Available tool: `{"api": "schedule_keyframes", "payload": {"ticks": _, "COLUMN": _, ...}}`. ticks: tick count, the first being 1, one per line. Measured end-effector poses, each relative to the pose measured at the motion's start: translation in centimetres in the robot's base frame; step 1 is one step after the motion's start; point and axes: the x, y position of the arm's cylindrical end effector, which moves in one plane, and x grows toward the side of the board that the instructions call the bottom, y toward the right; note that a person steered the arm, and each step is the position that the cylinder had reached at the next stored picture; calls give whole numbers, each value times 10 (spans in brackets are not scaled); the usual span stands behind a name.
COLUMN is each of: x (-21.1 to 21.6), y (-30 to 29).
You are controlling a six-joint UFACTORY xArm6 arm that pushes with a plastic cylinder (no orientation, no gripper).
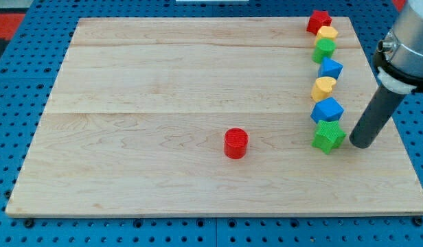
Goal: Slide the green star to the top right of the red circle
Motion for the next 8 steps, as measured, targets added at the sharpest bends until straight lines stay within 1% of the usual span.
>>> {"api": "schedule_keyframes", "payload": {"ticks": 2, "x": 8, "y": -53}}
{"api": "schedule_keyframes", "payload": {"ticks": 3, "x": 7, "y": -66}}
{"api": "schedule_keyframes", "payload": {"ticks": 5, "x": 0, "y": -65}}
{"api": "schedule_keyframes", "payload": {"ticks": 7, "x": -5, "y": -50}}
{"api": "schedule_keyframes", "payload": {"ticks": 8, "x": -13, "y": -53}}
